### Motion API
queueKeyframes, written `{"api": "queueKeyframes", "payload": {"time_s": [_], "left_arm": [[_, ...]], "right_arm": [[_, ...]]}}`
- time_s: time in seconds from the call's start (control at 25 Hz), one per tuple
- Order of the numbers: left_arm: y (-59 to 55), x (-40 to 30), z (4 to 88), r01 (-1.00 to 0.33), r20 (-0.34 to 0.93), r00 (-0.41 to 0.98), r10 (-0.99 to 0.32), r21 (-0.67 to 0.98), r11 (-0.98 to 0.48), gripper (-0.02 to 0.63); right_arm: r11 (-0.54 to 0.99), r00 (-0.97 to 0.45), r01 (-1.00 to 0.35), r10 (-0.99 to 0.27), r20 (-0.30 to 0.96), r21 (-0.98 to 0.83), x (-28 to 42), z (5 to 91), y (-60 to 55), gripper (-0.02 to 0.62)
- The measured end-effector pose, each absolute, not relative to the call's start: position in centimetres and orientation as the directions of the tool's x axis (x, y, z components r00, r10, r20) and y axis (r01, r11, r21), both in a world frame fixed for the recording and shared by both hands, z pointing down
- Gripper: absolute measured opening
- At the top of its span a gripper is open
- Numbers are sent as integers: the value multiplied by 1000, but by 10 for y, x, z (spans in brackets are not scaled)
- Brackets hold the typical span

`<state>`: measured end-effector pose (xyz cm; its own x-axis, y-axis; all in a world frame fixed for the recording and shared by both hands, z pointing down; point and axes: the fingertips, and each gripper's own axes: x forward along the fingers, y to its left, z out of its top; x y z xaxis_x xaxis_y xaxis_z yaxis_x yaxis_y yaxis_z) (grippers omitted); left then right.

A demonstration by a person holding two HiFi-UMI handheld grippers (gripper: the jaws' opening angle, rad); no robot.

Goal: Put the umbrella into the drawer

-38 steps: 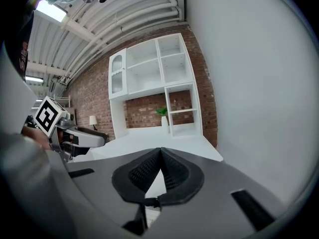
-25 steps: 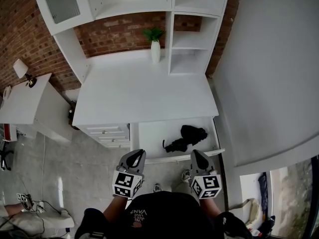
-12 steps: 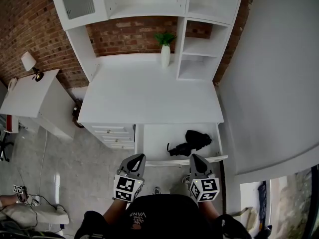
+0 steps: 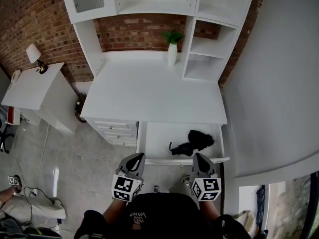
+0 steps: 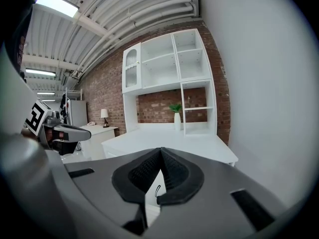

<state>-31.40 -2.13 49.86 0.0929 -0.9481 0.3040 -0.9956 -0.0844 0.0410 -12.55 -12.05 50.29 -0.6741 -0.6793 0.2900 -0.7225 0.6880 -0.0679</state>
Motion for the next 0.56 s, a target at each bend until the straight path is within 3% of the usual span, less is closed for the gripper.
{"api": "queueKeyframes", "payload": {"time_s": [0.56], "left_arm": [[-32, -311, 496, -994, 293, 113, -950, 46, -104, 6]], "right_arm": [[685, -672, -726, -686, 281, -63, -124, 495, -126, -8]]}}
